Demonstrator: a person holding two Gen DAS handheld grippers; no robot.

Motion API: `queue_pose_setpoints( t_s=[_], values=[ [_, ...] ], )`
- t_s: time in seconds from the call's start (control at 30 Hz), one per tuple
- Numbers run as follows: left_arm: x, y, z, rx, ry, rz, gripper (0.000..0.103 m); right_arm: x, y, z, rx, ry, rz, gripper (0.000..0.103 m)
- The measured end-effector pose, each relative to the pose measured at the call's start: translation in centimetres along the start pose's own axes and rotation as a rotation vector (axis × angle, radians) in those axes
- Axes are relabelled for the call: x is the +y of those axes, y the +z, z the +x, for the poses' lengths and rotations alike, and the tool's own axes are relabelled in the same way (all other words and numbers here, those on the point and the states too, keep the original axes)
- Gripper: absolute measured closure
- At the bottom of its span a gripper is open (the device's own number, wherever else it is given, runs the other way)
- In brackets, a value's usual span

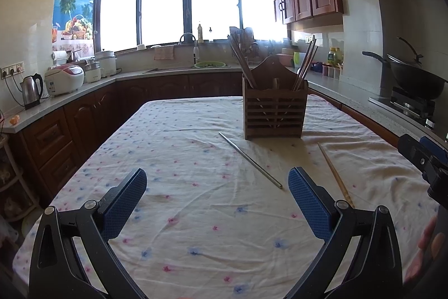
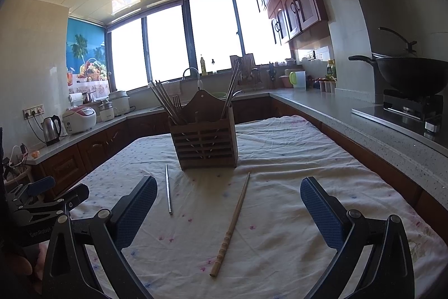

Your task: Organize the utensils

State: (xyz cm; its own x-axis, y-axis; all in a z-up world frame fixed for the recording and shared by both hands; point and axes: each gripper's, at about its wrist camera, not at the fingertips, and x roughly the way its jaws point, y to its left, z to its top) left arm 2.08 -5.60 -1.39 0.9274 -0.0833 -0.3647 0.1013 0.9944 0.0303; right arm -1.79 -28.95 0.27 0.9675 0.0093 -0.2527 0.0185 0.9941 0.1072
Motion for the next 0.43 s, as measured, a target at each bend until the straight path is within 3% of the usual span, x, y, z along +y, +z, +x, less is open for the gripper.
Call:
queue_pose_setpoints(
  t_s=[0.43],
  values=[
    [-0.25,0.33,0.45,0.028,-0.02,0.0,0.0,0.19,-0.06,0.65,0.023,-0.001,0.004,0.0]
  ],
)
